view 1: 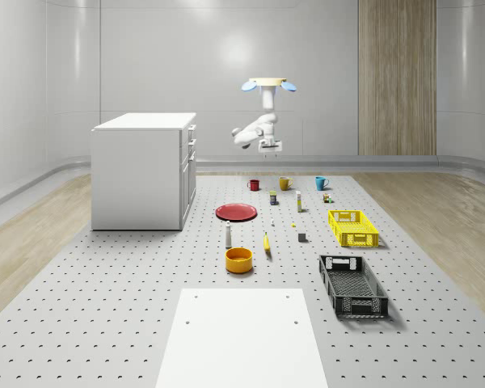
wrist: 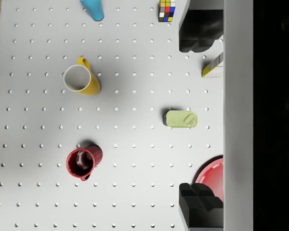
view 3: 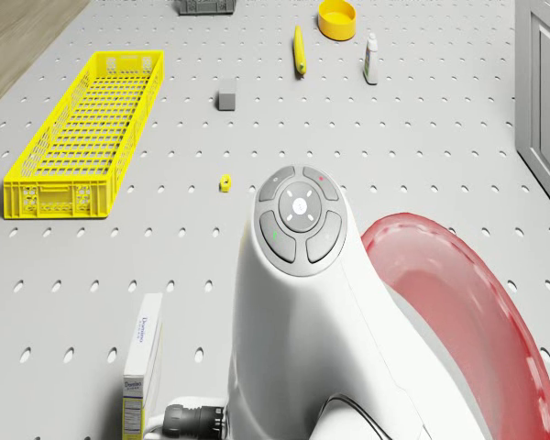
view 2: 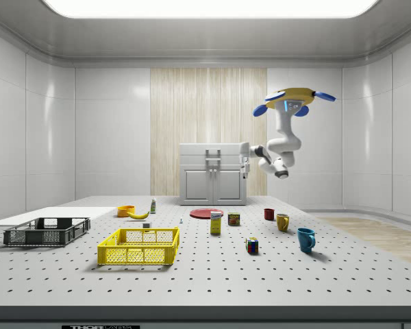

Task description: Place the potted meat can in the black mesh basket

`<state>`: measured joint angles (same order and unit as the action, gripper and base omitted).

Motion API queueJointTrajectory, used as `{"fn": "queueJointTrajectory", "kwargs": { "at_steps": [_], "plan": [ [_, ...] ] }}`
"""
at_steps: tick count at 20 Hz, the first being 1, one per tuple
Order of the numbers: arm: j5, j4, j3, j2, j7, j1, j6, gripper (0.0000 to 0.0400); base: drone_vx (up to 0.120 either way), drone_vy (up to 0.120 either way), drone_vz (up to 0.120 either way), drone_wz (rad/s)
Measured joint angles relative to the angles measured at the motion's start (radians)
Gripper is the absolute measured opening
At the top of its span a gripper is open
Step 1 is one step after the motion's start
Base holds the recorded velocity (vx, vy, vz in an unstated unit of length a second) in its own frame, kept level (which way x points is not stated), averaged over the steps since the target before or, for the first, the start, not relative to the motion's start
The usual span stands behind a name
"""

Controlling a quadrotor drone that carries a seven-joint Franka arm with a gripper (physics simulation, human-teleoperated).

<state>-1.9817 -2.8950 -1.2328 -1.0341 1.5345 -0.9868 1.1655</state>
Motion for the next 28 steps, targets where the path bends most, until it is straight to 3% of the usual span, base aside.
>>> {"fn": "queueJointTrajectory", "kwargs": {
  "at_steps": [8,28],
  "plan": [
    [0.006,0.000,-0.030,-0.050,0.038,-0.052,0.015,0.0400,0.115,0.000,-0.120,0.000],
    [0.057,0.007,-0.068,-0.154,0.079,-0.098,0.101,0.0400,0.000,0.014,-0.120,0.000]
  ]
}}
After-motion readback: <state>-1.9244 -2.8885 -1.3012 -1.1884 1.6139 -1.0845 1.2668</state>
